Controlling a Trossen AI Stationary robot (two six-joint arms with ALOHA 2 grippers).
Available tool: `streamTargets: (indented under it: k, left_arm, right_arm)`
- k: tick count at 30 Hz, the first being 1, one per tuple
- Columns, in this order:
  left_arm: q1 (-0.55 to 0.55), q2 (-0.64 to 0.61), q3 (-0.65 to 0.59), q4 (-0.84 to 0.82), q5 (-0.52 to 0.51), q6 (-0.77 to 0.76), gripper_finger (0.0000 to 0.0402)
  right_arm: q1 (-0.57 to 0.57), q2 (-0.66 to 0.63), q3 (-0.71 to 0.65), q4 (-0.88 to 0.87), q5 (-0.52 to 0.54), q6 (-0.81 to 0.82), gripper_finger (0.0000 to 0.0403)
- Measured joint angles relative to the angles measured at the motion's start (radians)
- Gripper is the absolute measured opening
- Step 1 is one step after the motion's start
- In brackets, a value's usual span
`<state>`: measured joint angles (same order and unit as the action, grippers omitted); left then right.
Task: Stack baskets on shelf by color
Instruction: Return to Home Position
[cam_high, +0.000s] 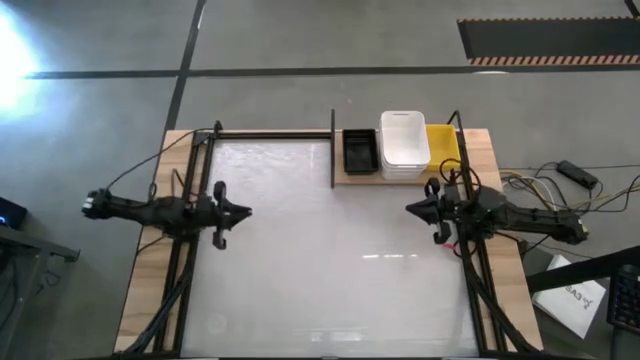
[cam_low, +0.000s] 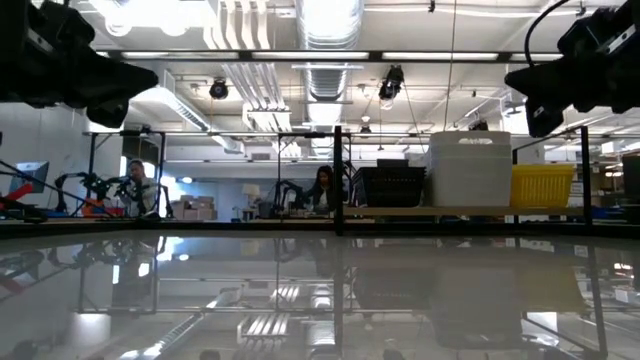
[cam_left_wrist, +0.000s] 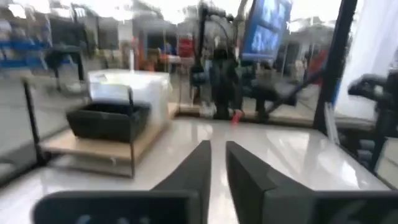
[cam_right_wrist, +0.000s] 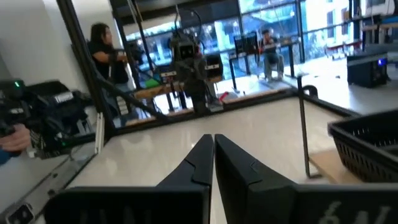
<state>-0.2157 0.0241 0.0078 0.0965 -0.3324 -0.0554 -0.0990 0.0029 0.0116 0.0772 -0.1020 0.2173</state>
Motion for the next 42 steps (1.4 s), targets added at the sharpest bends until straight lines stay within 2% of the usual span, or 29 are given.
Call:
streamTargets:
  k: [3,6,10,13,16,22,42]
  left_arm:
    - [0.001,0.015,-0.001,-0.009,0.014,-0.019,0.0009]
    - [0.007,0.007,-0.002,-0.033,0.025,-0.044,0.0003]
    - [0.006,-0.003,-0.002,-0.041,0.140,-0.010,0.0001]
    - [0.006,0.005,-0.002,-0.038,0.176,0.041,0.0001]
    - [0.007,0.014,-0.002,-0.042,0.172,0.091,0.0001]
    - [0.006,0.034,-0.003,-0.036,0.070,0.118,0.0001]
    - [0.007,0.072,-0.003,-0.031,0.066,0.116,0.0001]
  right_arm:
    - [0.000,0.002,0.000,-0.035,0.001,-0.008,0.0008]
    - [0.000,0.004,0.000,-0.044,0.009,-0.037,0.0008]
    - [0.000,0.006,0.000,-0.044,0.024,-0.084,0.0008]
    - [0.000,0.004,-0.001,-0.043,0.023,-0.125,0.0008]
    - [0.000,0.009,-0.001,-0.043,0.022,-0.140,0.0008]
    - [0.000,0.019,-0.001,-0.046,0.017,-0.193,0.0008]
    - [0.000,0.019,-0.001,-0.050,0.024,-0.166,0.0009]
